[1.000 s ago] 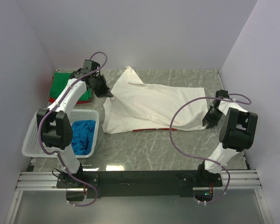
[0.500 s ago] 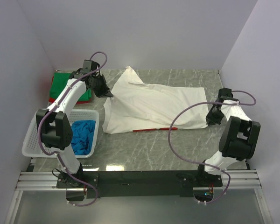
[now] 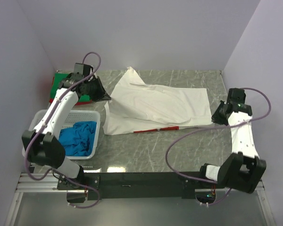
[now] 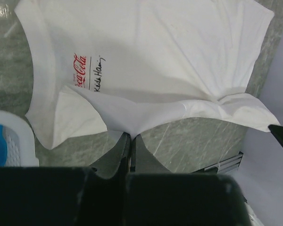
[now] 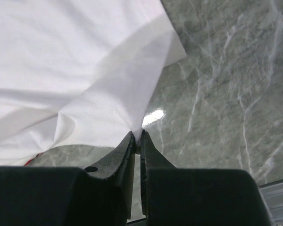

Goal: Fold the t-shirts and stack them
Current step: Fold the tshirt

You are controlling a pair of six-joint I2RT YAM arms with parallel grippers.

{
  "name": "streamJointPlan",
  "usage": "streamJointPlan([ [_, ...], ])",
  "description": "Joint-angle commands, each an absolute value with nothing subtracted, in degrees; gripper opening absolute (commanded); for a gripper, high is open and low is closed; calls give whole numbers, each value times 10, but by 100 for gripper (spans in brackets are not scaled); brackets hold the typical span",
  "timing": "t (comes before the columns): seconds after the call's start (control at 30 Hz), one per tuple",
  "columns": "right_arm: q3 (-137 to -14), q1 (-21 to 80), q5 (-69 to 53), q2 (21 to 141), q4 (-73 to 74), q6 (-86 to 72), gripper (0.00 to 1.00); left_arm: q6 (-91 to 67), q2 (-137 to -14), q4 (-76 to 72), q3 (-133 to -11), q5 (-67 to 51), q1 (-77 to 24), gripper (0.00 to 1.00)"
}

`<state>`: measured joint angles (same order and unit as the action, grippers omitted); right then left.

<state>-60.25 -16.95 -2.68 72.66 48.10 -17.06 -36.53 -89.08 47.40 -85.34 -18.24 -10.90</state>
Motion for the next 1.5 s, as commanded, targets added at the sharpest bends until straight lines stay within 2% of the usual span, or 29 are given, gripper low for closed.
streamJointPlan([
  [0.0,-598,-156,-51,652,518,-187,0,-373,-817,489,-832,-199,-106,1],
  [0.53,-582,-127,-49,433,635,-215,0,-526,-481,612,-668,-195,-132,1],
  [0.9,-570,-118,-22,345,708,-209,0,-566,-371,702,-629,-198,-131,1],
  [1.17,-551,-118,-38,397,668,-225,0,-551,-412,653,-636,-194,-131,1],
  [1.47,-532,-118,-36,555,549,-216,0,-437,-636,528,-701,-193,-131,1],
])
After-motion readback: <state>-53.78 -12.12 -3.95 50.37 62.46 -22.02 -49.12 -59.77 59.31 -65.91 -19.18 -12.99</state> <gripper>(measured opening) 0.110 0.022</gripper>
